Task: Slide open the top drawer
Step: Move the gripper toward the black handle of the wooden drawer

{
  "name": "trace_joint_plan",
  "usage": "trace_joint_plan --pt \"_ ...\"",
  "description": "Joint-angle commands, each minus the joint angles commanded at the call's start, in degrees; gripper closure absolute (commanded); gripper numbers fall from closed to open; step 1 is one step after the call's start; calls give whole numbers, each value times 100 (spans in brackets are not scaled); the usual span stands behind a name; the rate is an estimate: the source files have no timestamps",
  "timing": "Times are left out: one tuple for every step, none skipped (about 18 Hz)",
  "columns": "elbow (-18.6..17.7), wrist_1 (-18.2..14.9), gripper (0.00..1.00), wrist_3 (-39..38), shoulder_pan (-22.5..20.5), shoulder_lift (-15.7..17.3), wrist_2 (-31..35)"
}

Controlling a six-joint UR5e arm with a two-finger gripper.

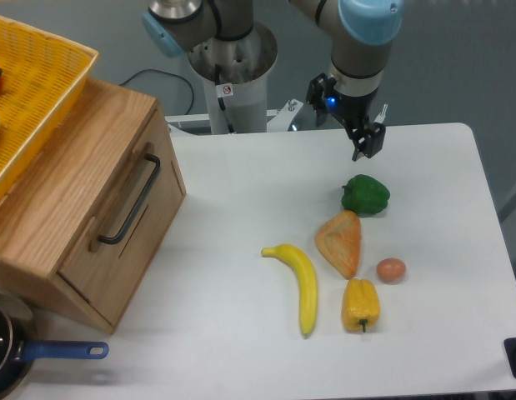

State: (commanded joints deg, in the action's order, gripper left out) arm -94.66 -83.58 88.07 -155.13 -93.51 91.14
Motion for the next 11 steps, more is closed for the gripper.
trace_joint_plan --pt "-17 17 0 0 9 9 -9" --pt "-26 18 0 0 18 9 -17" --pt "8 9 0 0 18 0 -18" --pt "26 0 0 -17 26 0 -35" --pt "18 0 0 -52 18 0 -70" --pt "-17 9 0 -61 26 0 -88" --pt "-61 17 0 -70 27 17 -88" --pt "-70 18 0 -88 27 9 -88" --pt "-79 18 0 -184 27 0 -79" --pt "-79 18 0 -315 27 0 -88" --pt "-79 18 0 -499 27 0 -88"
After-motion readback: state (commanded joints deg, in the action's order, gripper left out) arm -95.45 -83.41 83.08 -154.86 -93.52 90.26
